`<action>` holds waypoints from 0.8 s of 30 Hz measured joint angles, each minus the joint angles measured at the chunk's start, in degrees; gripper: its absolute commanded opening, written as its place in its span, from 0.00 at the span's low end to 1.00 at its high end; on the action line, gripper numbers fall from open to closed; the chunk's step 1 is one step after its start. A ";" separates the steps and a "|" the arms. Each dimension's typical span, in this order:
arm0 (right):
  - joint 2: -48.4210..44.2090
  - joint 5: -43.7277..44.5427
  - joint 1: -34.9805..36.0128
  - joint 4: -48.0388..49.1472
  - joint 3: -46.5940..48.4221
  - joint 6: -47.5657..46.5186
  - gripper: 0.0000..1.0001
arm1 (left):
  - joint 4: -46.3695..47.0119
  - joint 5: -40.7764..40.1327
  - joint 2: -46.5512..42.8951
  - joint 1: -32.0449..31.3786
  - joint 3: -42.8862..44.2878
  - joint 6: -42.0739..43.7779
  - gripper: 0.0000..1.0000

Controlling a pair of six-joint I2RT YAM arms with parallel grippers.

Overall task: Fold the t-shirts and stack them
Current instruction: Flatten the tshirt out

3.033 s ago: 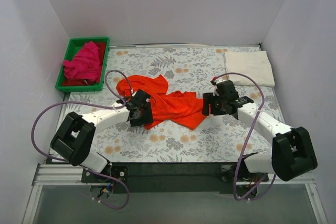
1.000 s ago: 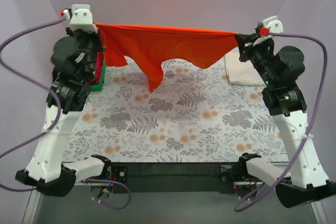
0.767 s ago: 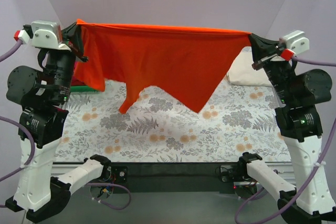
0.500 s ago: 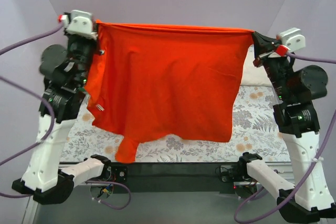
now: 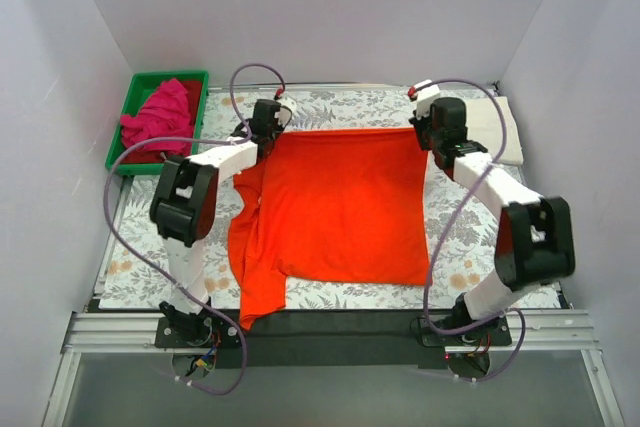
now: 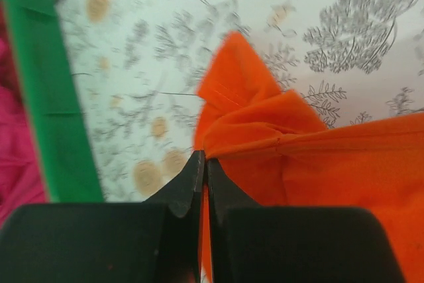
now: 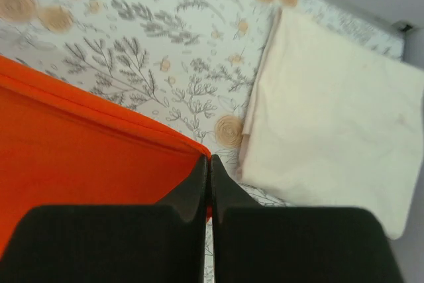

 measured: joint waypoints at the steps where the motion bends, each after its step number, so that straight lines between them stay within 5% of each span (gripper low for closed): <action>1: 3.30 0.35 0.02 0.92 0.07 -0.22 0.01 | 0.70 -0.37 3.82 0.00 0.72 0.55 0.00; 6: 18.69 2.78 0.07 3.45 4.74 -2.12 0.01 | 4.87 -2.62 16.11 0.00 5.84 3.58 0.03; 11: 27.32 6.84 0.07 4.72 12.70 -4.70 0.03 | 11.58 -6.14 20.59 0.20 12.92 5.92 0.29; 14: 30.32 11.54 -0.04 5.44 18.51 -4.81 0.21 | 14.03 -9.07 22.08 0.76 18.12 5.44 0.45; 15: 30.99 13.11 -0.09 5.64 20.41 -4.50 0.39 | 14.38 -10.01 22.60 1.11 20.39 4.59 0.52; 18: 32.11 17.46 -0.28 5.09 25.57 -3.21 0.60 | 12.50 -10.67 22.86 2.21 24.96 0.26 0.74; 24: 30.16 18.49 -0.61 -2.43 31.39 2.80 0.62 | 0.70 -9.62 18.91 4.52 26.86 -16.31 0.81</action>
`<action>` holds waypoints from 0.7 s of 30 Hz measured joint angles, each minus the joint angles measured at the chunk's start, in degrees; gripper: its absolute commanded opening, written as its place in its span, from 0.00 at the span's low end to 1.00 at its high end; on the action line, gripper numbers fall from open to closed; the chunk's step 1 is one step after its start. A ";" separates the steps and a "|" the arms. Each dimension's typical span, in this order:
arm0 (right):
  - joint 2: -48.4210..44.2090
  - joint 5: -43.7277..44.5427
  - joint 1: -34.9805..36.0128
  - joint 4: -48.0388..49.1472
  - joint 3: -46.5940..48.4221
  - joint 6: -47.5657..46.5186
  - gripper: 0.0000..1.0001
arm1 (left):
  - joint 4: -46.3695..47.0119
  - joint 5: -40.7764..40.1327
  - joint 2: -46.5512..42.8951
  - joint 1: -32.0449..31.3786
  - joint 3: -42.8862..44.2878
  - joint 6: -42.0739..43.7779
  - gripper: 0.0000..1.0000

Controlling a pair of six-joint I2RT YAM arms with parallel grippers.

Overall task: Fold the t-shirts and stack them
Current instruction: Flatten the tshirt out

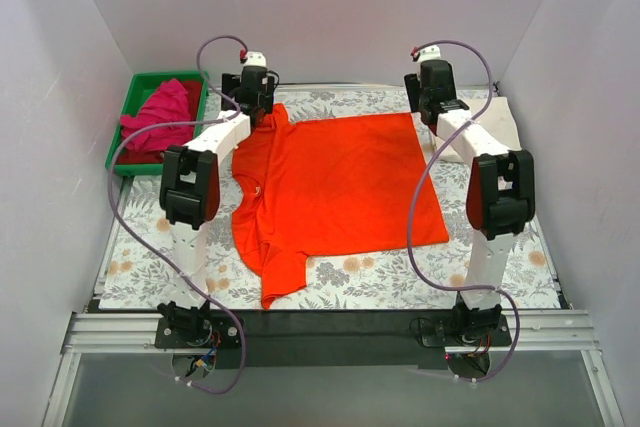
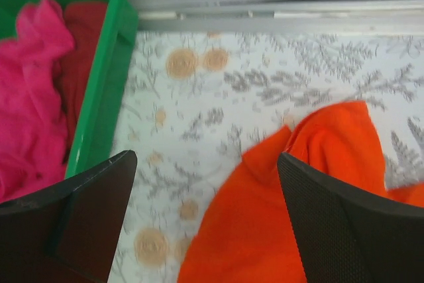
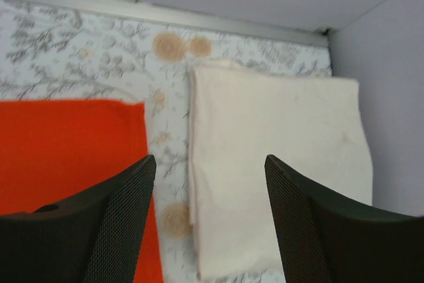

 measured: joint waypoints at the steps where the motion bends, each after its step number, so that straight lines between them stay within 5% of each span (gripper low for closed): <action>1: -1.09 -1.18 -0.02 -1.25 -0.68 1.18 0.62 | -2.43 0.72 -1.84 0.33 -1.84 -3.04 0.81; 6: -13.07 -9.40 0.37 -7.54 -13.29 11.21 0.58 | -12.48 5.42 -15.63 0.61 -15.69 -15.54 0.81; 13: -26.18 -23.34 0.70 -10.38 -31.23 24.09 0.48 | -19.78 12.85 -36.44 0.20 -37.90 -27.58 0.68; 21: -31.74 -29.27 0.70 -13.03 -44.98 29.94 0.40 | -24.70 17.11 -42.91 0.17 -55.41 -33.48 0.65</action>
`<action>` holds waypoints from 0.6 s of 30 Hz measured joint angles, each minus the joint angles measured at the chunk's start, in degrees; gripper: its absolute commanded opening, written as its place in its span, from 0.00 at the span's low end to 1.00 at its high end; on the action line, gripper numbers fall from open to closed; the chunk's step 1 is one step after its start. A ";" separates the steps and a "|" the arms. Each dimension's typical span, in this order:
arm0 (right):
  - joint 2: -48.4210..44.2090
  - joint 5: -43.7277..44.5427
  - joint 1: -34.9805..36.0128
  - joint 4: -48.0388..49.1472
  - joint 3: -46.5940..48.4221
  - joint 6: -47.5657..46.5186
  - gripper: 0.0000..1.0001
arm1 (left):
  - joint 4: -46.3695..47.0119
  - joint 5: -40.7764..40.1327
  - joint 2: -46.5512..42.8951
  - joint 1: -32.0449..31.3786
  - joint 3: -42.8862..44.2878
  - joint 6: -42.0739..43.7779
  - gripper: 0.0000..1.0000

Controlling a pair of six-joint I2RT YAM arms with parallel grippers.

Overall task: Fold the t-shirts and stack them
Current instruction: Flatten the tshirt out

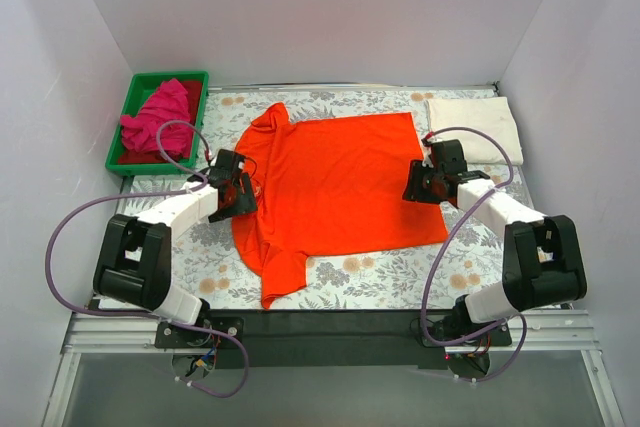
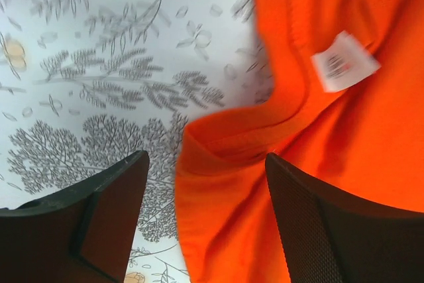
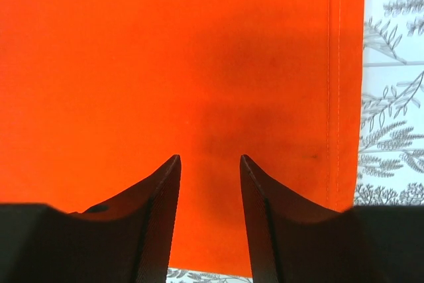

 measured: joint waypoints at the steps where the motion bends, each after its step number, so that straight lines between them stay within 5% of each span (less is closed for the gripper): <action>1: -0.61 0.02 0.00 -0.04 -1.05 0.15 0.39 | -0.20 0.11 -0.26 0.00 -1.36 -0.46 0.65; 6: -1.49 1.29 -0.04 0.17 -4.48 0.02 0.36 | -0.07 0.63 -0.81 0.00 -5.29 -2.32 0.57; 11: -1.40 2.19 -1.25 0.87 -7.65 0.20 0.36 | -0.44 -1.05 0.31 0.00 -4.79 -5.33 0.31; 18: -5.57 -0.87 -7.85 3.04 -13.07 3.58 0.39 | -2.93 -2.62 0.74 2.14 -4.04 -13.20 0.21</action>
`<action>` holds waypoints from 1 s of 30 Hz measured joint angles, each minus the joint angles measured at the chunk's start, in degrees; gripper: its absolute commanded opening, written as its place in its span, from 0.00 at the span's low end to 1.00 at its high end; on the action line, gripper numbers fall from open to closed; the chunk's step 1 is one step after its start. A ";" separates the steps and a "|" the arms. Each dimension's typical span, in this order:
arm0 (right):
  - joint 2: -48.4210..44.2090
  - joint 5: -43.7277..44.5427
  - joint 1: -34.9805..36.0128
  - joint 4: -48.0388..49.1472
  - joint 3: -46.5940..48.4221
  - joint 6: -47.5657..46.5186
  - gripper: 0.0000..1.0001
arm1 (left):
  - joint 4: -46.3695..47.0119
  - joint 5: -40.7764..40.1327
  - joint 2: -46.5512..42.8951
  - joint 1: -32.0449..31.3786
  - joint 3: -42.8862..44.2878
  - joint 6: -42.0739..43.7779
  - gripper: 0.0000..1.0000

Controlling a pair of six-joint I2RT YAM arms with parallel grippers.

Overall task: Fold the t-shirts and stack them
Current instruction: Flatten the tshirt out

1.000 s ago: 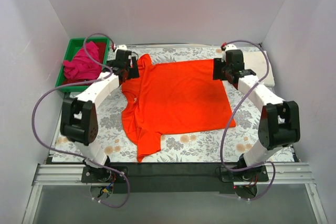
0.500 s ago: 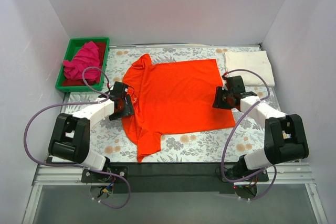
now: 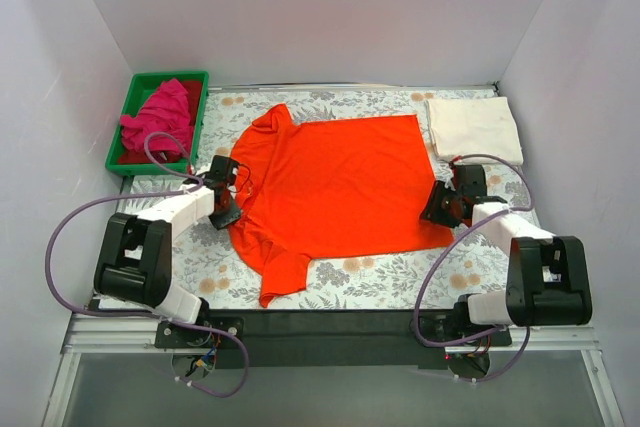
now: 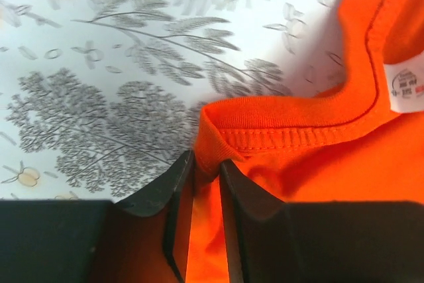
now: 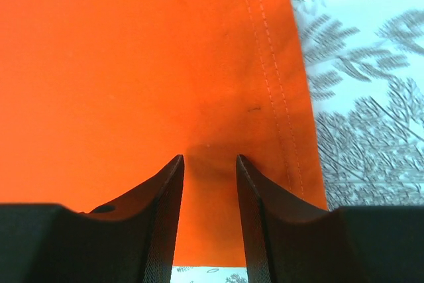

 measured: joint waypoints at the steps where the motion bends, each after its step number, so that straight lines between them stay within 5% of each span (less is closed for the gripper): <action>1: -0.83 -0.48 -0.87 0.26 -0.85 0.39 0.39 | -0.28 0.11 -0.28 0.81 -0.20 -0.98 0.21; 7: -7.28 -0.79 -3.69 -0.11 -5.68 2.78 0.40 | -2.62 0.85 -4.35 5.99 -3.34 -5.55 0.27; 14: -11.63 0.79 -1.22 -3.32 -5.92 2.21 0.42 | -6.71 1.18 -7.34 7.08 -3.48 -5.99 0.57; 22: -12.81 -2.99 23.56 -1.92 3.08 -5.33 0.41 | -7.41 2.60 -15.47 7.08 1.09 -1.44 0.67; 30: 4.35 -9.99 49.62 0.20 18.10 -17.62 0.38 | 1.57 4.46 -19.76 7.08 -1.31 4.31 0.69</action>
